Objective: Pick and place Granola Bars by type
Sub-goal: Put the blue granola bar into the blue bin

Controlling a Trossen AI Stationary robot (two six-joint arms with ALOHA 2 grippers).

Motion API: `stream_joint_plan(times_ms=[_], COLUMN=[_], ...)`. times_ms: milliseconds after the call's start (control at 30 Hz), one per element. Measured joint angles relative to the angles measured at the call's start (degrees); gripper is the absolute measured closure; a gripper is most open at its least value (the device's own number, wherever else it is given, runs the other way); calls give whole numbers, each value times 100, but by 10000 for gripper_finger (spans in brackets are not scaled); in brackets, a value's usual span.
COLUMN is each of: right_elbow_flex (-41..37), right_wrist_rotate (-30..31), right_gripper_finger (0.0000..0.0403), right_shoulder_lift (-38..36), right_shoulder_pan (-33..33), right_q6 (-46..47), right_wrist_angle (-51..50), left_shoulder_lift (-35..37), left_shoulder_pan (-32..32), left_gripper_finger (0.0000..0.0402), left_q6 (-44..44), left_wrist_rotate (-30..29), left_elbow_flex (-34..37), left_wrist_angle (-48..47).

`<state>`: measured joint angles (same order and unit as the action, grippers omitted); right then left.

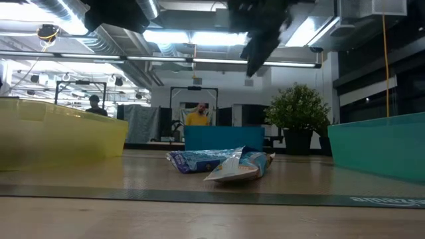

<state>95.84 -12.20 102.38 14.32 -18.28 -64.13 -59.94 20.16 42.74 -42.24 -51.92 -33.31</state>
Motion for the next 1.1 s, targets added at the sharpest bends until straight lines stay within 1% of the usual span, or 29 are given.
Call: stream_joint_plan(times_ms=[167, 300, 467, 600, 667, 767, 900, 1000, 1100], right_elbow_flex=[-571, -886, -923, -923, -923, -776, -251, 20, 73], right_wrist_rotate=[-9, -15, 9, 7, 86, 520, 1084, 1112, 1113], right_gripper_finger=[280, 280, 280, 279, 272, 248, 209, 189, 181], right_shoulder_lift=[-937, -1584, -1906, -1884, -1815, -1602, -1203, -931, -729], right_shoulder_pan=[-556, -926, -1247, -1499, -1648, -1872, -2036, -2038, -2041], right_q6=[-29, -90, -404, -613, -756, -879, -1055, -1045, -1045], right_wrist_angle=[-29, 88, 145, 187, 339, 555, 658, 676, 682], left_shoulder_lift=[0, 0, 0, 0, 0, 0, 0, 0, 0], left_shoulder_pan=[-1, -2, -1, 0, 0, -1, 0, 0, -1], left_gripper_finger=[304, 304, 304, 304, 304, 304, 304, 304, 304], left_q6=[-13, -134, -153, -149, -149, -149, -149, -151, -151], left_wrist_rotate=[0, 9, 11, 13, 18, 34, 35, 35, 35], left_elbow_flex=[0, 0, 0, 0, 0, 0, 0, 0, 0], left_wrist_angle=[-3, 3, 10, 12, 13, 19, 41, 41, 39])
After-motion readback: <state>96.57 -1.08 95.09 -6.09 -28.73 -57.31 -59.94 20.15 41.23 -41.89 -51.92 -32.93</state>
